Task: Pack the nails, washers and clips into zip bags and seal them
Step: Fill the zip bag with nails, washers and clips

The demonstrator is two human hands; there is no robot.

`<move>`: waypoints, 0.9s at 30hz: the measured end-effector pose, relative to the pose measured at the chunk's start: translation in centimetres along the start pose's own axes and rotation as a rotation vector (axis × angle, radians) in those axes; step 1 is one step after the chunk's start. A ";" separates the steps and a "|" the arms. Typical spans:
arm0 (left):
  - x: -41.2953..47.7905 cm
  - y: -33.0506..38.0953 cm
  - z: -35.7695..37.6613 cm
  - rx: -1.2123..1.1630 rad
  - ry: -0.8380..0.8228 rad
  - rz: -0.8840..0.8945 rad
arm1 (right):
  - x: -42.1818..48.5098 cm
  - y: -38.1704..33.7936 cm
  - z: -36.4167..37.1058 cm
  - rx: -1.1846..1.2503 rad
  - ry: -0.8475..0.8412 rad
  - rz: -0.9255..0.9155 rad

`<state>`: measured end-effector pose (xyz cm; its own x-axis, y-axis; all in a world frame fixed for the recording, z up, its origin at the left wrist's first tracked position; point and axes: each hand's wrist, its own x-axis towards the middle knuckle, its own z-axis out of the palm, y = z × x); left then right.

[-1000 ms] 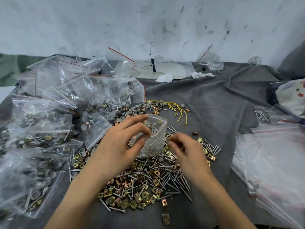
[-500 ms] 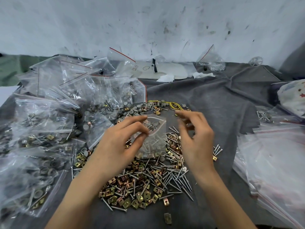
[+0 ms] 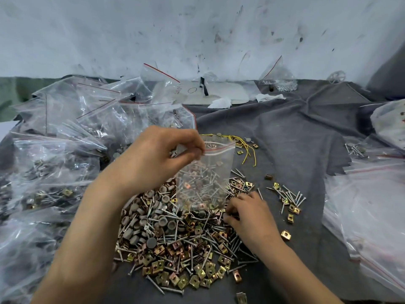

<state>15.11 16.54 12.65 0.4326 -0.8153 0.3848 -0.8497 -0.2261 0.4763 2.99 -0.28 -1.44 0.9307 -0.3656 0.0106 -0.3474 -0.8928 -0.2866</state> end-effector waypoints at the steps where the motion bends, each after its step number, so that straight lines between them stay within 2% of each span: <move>1: 0.0 -0.3 -0.2 -0.007 -0.008 0.008 | 0.1 0.1 -0.1 0.024 -0.006 0.007; 6: -0.1 -2.0 -0.1 0.012 -0.055 0.033 | 0.6 0.2 -0.3 0.162 -0.037 -0.086; 9: 0.2 -2.8 0.0 -0.010 -0.070 0.016 | 1.1 -0.6 -1.8 0.373 0.014 0.001; 12: 0.0 -3.4 -0.3 -0.040 -0.070 0.014 | 1.8 -1.6 -5.7 0.701 0.285 0.055; 15: -0.3 -3.9 -0.8 -0.056 -0.066 0.010 | 2.1 -4.2 -10.9 0.977 0.501 -0.190; 18: -0.3 -4.1 -0.9 -0.040 -0.060 0.030 | 2.7 -7.2 -13.5 0.937 0.452 -0.418; 21: -0.4 -4.1 -0.9 -0.038 -0.053 0.046 | 3.9 -8.6 -13.1 0.642 0.311 -0.397; 22: -0.4 -4.1 -1.0 -0.047 -0.044 0.039 | 4.3 -8.7 -12.7 0.612 0.274 -0.385; 24: -0.7 -4.4 -1.4 -0.081 -0.030 0.012 | 5.1 -8.3 -12.3 0.721 0.305 -0.364; 27: -1.1 -4.7 -2.1 -0.101 -0.003 -0.030 | 7.1 -6.6 -11.5 0.921 0.467 -0.248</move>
<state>19.28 19.67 11.63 0.4563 -0.8108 0.3667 -0.8018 -0.1959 0.5645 10.53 -0.03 11.55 0.7595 -0.4398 0.4792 0.2489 -0.4842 -0.8388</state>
